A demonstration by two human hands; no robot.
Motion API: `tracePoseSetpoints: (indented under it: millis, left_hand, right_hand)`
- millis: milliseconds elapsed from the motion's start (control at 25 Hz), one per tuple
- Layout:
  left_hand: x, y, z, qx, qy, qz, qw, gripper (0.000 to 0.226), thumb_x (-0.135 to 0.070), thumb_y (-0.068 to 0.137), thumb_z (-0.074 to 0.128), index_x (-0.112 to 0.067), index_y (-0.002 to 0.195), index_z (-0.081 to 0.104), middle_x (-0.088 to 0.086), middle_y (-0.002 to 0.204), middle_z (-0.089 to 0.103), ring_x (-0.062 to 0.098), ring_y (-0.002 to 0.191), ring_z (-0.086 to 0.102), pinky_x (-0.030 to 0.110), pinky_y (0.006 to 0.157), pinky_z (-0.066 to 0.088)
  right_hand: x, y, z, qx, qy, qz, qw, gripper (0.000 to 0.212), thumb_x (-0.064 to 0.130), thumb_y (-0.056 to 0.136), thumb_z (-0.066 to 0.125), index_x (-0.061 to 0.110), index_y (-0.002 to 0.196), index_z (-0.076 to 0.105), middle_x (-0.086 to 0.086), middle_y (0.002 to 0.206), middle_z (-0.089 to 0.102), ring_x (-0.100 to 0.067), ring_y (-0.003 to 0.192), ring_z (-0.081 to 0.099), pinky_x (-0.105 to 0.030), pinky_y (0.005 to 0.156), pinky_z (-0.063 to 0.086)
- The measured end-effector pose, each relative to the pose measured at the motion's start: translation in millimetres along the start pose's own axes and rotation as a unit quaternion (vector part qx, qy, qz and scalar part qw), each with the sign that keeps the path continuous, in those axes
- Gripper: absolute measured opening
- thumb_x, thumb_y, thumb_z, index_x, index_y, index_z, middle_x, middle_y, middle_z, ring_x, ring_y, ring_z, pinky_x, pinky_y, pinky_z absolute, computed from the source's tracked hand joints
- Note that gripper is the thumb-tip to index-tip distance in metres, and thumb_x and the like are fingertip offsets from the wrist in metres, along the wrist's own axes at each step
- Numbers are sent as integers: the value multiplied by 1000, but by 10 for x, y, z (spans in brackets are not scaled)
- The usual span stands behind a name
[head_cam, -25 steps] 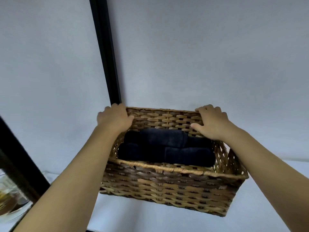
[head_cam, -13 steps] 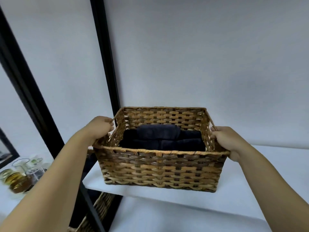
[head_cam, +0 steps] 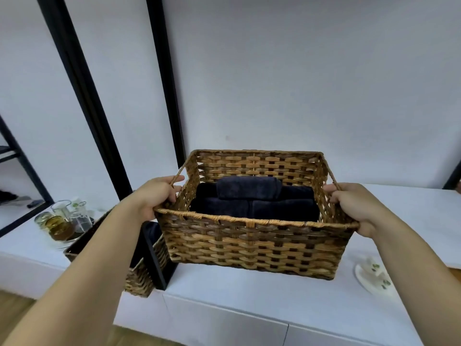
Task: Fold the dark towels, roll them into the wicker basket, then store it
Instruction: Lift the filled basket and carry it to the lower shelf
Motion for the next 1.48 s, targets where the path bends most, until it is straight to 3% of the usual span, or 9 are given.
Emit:
tracePoseSetpoints:
  millis: [160,360,560,720,920,1040,1200,1360,1480]
  left_hand:
    - [144,-380,23,15,-8,14,1000,76,20,80,28,-23,134,59,6,132,64,33,100,74,52,90,59]
    - [406,-857,7,39,-2,23,999,76,19,78,32,-28,128,65,-6,127,65,28,98,75,36,66,59]
    - [793,-1314,-289,31,8,40,999,79,20,72,32,-27,125,67,-7,126,68,24,117,66,48,99,54]
    - [1348,-1673,-547,32,-3,-3,999,78,22,70,31,-22,122,69,0,130,68,28,122,63,44,94,55]
    - [1845,-1865,-706,26,50,-23,998,76,22,72,34,-29,115,71,-7,132,64,17,130,52,46,108,46]
    - [2087,-1879,-724,30,89,-12,995,75,22,78,36,-25,129,65,-4,139,60,19,133,49,46,112,43]
    - [2499,-1747,-686,31,141,-16,989,65,19,88,40,-16,140,56,-5,135,60,16,136,47,43,116,39]
    - [2813,-1504,-604,16,158,-39,987,56,14,90,43,-17,133,62,-8,123,66,16,121,58,45,107,49]
    - [2893,-1314,-412,-10,151,-47,987,51,12,90,41,-16,123,67,-4,114,68,12,101,62,34,91,55]
  right_hand:
    - [-193,-484,-129,-13,-4,-12,1000,37,1,97,37,17,119,63,-14,104,67,-33,91,66,-41,76,56]
    - [-446,-1167,-163,-54,0,-15,998,36,2,97,38,21,113,64,-12,105,67,-34,98,66,-49,90,56]
    - [-760,-1942,39,-80,32,-9,996,39,-2,95,39,19,112,66,-12,100,68,-28,89,66,-46,87,57]
    - [-1139,-2451,300,-55,34,23,998,37,-3,95,39,16,113,66,-13,98,69,-30,88,67,-48,87,56]
    - [-1628,-2625,555,-39,10,50,998,33,3,98,40,21,110,65,-14,105,69,-37,98,67,-50,91,56]
    - [-1868,-2581,665,-44,-23,42,998,29,9,99,42,25,105,66,-14,105,70,-36,94,68,-52,93,55]
    - [-2126,-2455,761,-47,-43,54,997,28,9,99,40,21,108,64,-22,95,70,-33,73,61,-42,72,50]
    - [-2406,-2276,900,-36,-59,69,995,31,7,99,39,20,113,63,-21,96,70,-28,69,58,-35,66,45]
    - [-2609,-2060,971,-42,-54,74,995,31,7,100,39,19,116,62,-12,95,67,-22,67,54,-31,62,41]
Point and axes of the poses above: each hand's wrist, its own y-axis towards the middle knuckle, its own z-axis out of the palm, x = y × z, the point moved 4 cm from there along y, towards the middle knuckle
